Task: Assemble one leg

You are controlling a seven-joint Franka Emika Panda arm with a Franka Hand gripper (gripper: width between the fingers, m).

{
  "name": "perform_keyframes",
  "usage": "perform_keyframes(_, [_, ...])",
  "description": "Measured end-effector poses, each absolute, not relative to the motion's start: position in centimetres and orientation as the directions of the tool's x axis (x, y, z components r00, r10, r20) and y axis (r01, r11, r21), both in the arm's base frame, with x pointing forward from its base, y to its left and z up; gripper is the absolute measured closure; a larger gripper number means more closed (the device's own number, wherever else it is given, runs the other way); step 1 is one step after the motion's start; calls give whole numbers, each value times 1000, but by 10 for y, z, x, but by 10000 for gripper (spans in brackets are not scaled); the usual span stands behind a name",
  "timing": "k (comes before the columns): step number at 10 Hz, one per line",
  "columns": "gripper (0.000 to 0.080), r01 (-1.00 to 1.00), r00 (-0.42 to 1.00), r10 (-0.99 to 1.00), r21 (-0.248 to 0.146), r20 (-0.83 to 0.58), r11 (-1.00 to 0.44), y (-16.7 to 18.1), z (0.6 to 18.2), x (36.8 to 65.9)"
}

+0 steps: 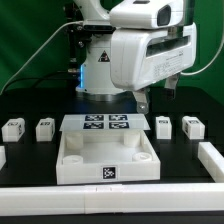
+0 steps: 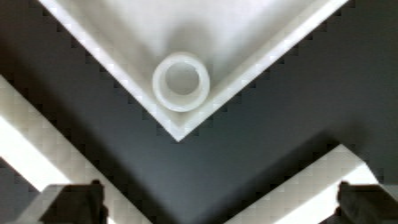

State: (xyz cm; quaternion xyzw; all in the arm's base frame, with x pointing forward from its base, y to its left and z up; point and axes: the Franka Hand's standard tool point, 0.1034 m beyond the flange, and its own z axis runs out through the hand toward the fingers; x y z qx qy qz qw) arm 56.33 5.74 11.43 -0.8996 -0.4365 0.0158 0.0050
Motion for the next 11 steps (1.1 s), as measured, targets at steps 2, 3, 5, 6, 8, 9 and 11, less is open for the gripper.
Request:
perform_keyframes(2, [150, 785, 618, 785, -23, -24, -619, 57, 114, 563])
perform_keyframes(3, [150, 785, 618, 785, -23, -24, -619, 57, 114, 563])
perform_keyframes(5, [150, 785, 618, 785, -23, -24, -619, 57, 114, 563])
perform_keyframes(6, [150, 785, 618, 785, -23, -24, -619, 57, 114, 563])
perform_keyframes(8, [150, 785, 618, 785, -23, -24, -619, 57, 114, 563])
perform_keyframes(9, [150, 785, 618, 785, -23, -24, -619, 57, 114, 563])
perform_keyframes(11, [150, 785, 618, 785, -24, -25, -619, 57, 114, 563])
